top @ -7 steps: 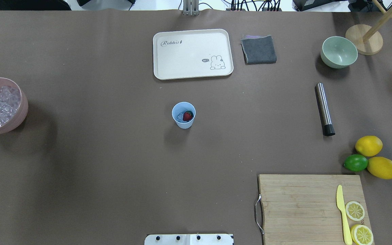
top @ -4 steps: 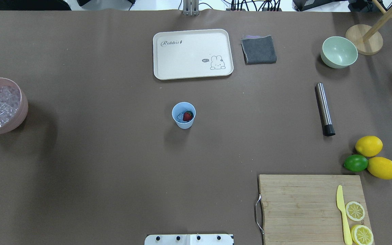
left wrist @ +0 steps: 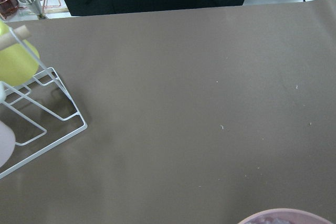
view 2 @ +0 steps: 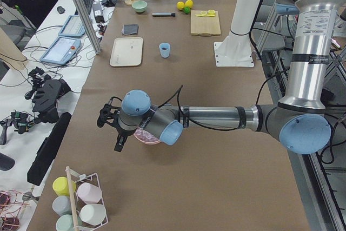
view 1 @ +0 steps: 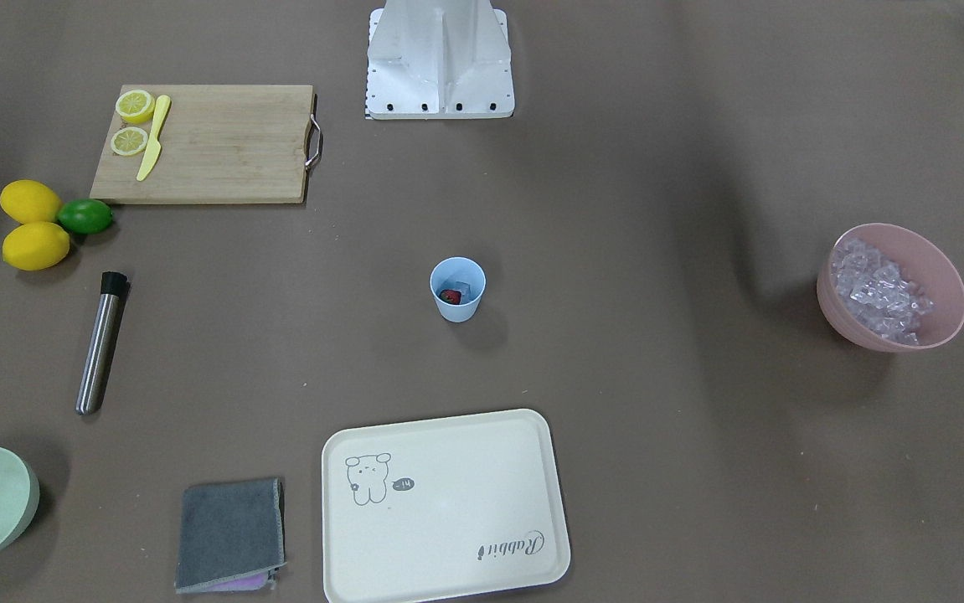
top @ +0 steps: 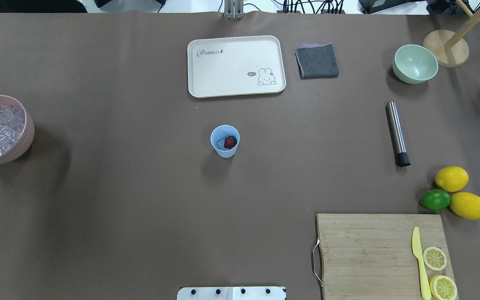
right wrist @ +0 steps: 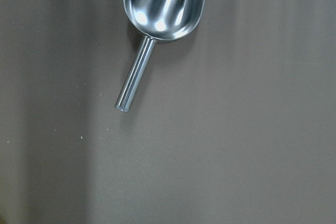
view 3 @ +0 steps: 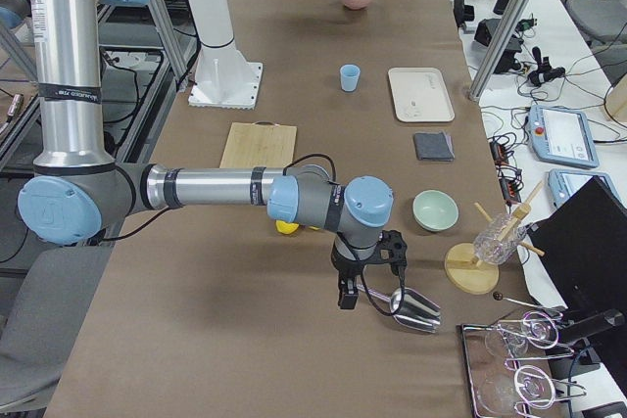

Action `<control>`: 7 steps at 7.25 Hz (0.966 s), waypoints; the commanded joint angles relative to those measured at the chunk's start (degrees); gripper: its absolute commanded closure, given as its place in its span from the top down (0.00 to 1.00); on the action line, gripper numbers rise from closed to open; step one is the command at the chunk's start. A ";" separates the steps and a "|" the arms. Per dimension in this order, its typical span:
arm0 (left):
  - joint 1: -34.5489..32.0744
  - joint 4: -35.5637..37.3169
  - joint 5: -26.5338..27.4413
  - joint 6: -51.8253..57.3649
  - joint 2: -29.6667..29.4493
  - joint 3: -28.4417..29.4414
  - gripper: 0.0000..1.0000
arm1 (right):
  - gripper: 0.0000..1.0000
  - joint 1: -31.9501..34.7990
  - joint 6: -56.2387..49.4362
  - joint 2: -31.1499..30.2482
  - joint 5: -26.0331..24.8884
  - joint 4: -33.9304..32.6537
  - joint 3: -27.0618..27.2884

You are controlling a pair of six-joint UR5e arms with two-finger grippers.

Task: Mash ice and strawberries in cup

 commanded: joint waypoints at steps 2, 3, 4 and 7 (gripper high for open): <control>0.98 14.71 1.90 7.23 0.58 -6.58 0.98 | 1.00 0.01 -0.12 0.26 0.04 -0.01 0.24; 1.34 14.83 3.83 7.16 0.84 -6.24 0.98 | 1.00 0.01 -0.13 0.26 0.13 -0.01 0.24; 1.51 14.83 3.76 7.16 0.93 -5.80 0.98 | 1.00 0.01 -0.04 0.18 -0.05 -0.01 0.24; 1.52 14.83 3.94 6.99 1.46 -5.71 0.98 | 1.00 0.01 0.31 0.35 0.57 -0.10 0.33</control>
